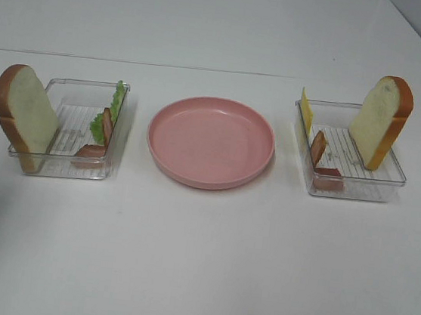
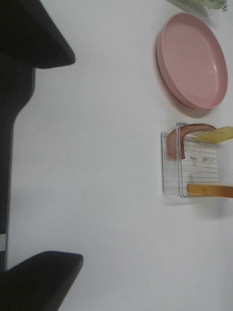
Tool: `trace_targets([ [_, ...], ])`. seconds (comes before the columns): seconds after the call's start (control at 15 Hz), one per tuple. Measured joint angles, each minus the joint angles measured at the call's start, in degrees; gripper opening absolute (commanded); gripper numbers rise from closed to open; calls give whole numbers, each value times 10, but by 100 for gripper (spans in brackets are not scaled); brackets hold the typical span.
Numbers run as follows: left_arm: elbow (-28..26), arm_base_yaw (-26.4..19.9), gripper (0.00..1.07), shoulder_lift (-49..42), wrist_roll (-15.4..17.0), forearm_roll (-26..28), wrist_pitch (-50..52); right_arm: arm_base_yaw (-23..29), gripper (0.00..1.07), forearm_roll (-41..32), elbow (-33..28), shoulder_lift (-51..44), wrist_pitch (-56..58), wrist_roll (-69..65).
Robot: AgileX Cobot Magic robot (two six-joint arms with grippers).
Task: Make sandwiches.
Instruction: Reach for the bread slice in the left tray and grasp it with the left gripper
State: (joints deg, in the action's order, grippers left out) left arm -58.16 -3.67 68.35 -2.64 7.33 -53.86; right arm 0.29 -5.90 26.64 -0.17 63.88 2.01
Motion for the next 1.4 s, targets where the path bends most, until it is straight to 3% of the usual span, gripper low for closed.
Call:
trace_targets([
  [0.2, -69, 0, 100, 93, 0, 15, 1, 0, 98, 0, 0, 0, 0, 0],
  [0.53, -128, 1, 99, 180, 0, 66, -4, 0, 98, 0, 0, 0, 0, 0],
  [0.73, -172, 36, 99, 227, 23, 41, -16, 0, 98, 0, 0, 0, 0, 0],
  [0.87, -206, 66, 98, 266, 72, 11, -21, 0, 98, 0, 0, 0, 0, 0],
  [0.93, -212, 69, 98, 281, 82, 5, -23, 0, 98, 0, 0, 0, 0, 0],
  [1.4, -225, 69, 98, 359, 87, -10, -25, 0, 98, 0, 0, 0, 0, 0],
])
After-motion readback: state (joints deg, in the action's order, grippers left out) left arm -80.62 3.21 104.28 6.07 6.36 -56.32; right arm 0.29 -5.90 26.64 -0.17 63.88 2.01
